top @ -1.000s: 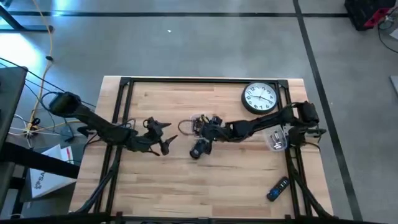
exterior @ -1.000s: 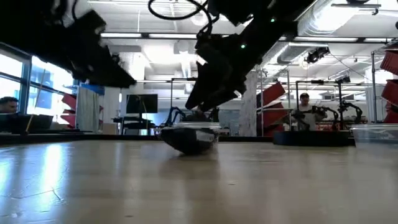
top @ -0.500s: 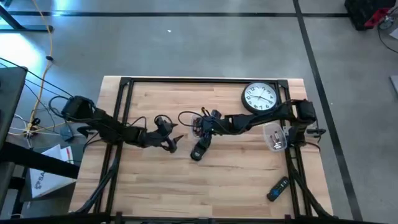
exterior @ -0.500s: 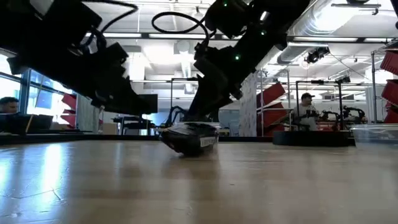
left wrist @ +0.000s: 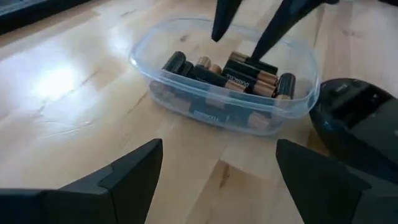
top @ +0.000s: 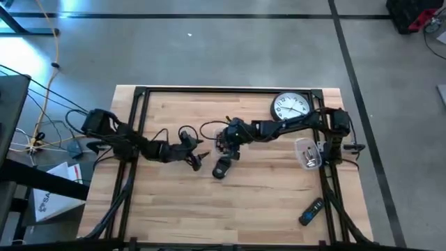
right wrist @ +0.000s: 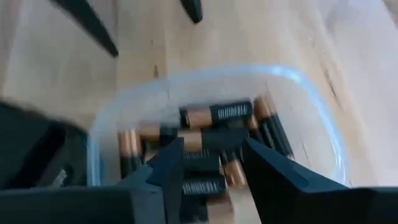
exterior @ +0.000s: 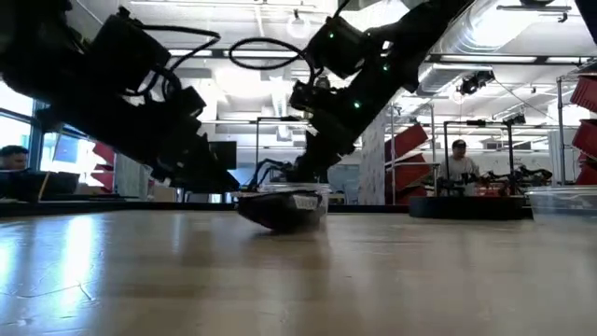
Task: Insert battery
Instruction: Insert the brown battery into the mouse's battery compartment
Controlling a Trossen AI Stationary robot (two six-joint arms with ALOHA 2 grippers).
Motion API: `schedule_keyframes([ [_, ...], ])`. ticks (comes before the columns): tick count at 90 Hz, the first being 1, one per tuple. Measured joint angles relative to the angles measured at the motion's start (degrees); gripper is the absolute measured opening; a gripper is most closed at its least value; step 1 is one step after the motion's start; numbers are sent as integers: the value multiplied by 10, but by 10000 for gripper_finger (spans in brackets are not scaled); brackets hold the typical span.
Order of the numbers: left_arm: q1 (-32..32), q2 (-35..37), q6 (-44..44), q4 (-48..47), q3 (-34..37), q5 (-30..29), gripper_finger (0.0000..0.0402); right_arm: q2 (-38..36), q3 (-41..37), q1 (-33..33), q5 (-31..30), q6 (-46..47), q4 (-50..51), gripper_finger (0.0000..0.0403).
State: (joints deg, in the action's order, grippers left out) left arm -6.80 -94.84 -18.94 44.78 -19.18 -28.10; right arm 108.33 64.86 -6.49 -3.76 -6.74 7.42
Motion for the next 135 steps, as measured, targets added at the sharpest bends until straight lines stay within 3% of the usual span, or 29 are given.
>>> schedule_keyframes([
  [25,64,-59,76,4,-60,7,296,0,18,9,-33,-13,46,200],
  [44,104,-122,144,3,-126,39,296,-1,70,15,-63,-65,117,221],
  [70,155,-148,222,2,-187,35,296,-1,95,-3,-161,-228,250,218],
  [91,193,-152,236,11,-196,37,296,-1,95,-17,-160,-343,258,205],
  [111,207,-211,257,14,-255,101,296,-1,79,-22,-118,-369,237,195],
  [135,203,-238,288,15,-320,115,296,0,71,-20,-122,-394,260,182],
])
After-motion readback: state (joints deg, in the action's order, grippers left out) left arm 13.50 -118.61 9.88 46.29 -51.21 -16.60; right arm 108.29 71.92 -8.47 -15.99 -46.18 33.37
